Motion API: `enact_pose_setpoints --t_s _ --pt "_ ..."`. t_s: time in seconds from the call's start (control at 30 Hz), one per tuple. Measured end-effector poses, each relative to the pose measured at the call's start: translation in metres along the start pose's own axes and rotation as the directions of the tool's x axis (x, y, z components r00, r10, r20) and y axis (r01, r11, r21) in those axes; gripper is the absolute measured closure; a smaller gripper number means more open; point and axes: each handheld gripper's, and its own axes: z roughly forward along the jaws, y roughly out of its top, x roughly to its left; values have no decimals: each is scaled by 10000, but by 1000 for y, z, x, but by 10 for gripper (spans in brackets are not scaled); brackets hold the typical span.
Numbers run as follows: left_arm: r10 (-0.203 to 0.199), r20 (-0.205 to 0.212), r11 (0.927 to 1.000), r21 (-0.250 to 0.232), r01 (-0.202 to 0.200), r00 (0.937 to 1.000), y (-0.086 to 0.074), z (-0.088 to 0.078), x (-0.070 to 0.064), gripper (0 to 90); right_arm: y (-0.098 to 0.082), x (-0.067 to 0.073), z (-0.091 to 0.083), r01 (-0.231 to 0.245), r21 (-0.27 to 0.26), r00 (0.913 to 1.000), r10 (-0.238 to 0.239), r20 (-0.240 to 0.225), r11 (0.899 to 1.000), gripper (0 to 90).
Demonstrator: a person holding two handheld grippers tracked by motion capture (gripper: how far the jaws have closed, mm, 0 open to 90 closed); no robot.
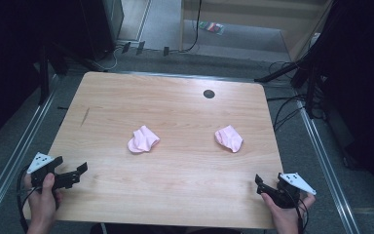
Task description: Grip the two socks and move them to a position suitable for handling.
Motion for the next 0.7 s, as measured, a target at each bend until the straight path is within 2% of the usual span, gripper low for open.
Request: enact_pose_setpoints --t_s 0.23,0.27,0.37,0.5,0.63,0.7 --pt "-55 12 10000 -49 55 10000 0 0 0 0 0 0 -1 48 -14 9999 -47 89 10000 130" --pt "-61 23 10000 -66 62 10000 0 0 1 0 1 0 -1 -69 -3 9999 69 141 10000 138" --pt "-80 75 9999 -64 80 9999 0 0 1 0 5 1 -3 -192 -114 9998 192 -7 9998 155" --pt "-97 97 9999 -42 97 9999 0 0 1 0 14 6 -7 -104 -279 9997 98 -237 9996 182" --pt "-93 130 9999 -49 94 9999 0 0 1 0 22 12 -7 96 -322 9996 -105 -270 9994 191" --pt "-78 124 10000 -44 79 9999 0 -1 0 0 28 16 -7 94 -320 9988 -109 -476 9994 200"
